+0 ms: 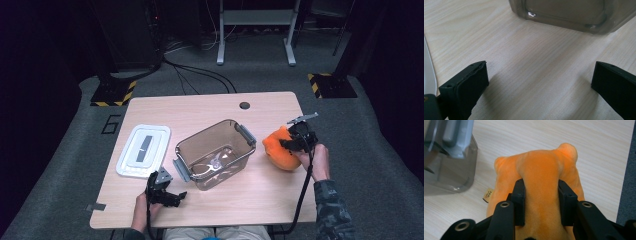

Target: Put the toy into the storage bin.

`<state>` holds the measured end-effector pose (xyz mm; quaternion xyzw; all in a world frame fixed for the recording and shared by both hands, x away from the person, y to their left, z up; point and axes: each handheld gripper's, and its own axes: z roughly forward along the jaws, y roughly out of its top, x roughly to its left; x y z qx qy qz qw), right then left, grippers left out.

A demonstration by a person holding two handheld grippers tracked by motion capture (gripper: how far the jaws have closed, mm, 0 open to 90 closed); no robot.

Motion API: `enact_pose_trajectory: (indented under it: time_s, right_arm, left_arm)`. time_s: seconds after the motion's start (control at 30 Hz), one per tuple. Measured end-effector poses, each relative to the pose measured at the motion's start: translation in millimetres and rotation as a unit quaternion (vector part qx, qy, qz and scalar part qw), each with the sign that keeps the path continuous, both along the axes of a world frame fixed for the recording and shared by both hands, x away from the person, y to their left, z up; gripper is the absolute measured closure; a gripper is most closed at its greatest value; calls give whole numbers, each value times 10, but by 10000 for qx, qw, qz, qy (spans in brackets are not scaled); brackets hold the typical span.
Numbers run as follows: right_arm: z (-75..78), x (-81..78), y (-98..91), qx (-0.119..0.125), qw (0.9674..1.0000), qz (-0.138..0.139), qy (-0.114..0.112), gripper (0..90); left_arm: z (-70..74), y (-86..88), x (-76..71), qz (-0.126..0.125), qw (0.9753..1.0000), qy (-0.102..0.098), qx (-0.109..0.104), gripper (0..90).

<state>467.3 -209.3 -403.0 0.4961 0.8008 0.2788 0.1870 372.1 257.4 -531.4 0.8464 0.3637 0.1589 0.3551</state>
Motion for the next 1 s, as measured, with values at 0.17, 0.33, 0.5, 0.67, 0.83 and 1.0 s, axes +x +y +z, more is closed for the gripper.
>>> enact_pose_trajectory:
  time_s: [0.17, 0.33, 0.5, 0.67, 0.83, 1.0]
  right_arm:
    - [98, -17, 35, 16, 9999, -8, -117, 643]
    - [171, -18, 76, 28, 9997, 22, -225, 641]
    - [269, -8, 102, 85, 9996, 4, -278, 641]
    - [365, -12, 128, 115, 9994, -46, -334, 641]
    - [458, -8, 151, 127, 9991, -26, -407, 641]
    - [550, -9, 178, 142, 9988, 0, -475, 641]
  left_arm:
    - [0, 0, 0, -1, 10000, 0, 2, 7]
    - [0, 0, 0, 0, 10000, -1, 0, 6]
    - [0, -1, 0, 2, 10000, -2, -3, 7]
    - [0, 0, -1, 1, 10000, -4, 2, 7]
    - [2, 0, -1, -2, 10000, 6, 19, 7]
    - [1, 0, -1, -1, 10000, -3, 8, 7]
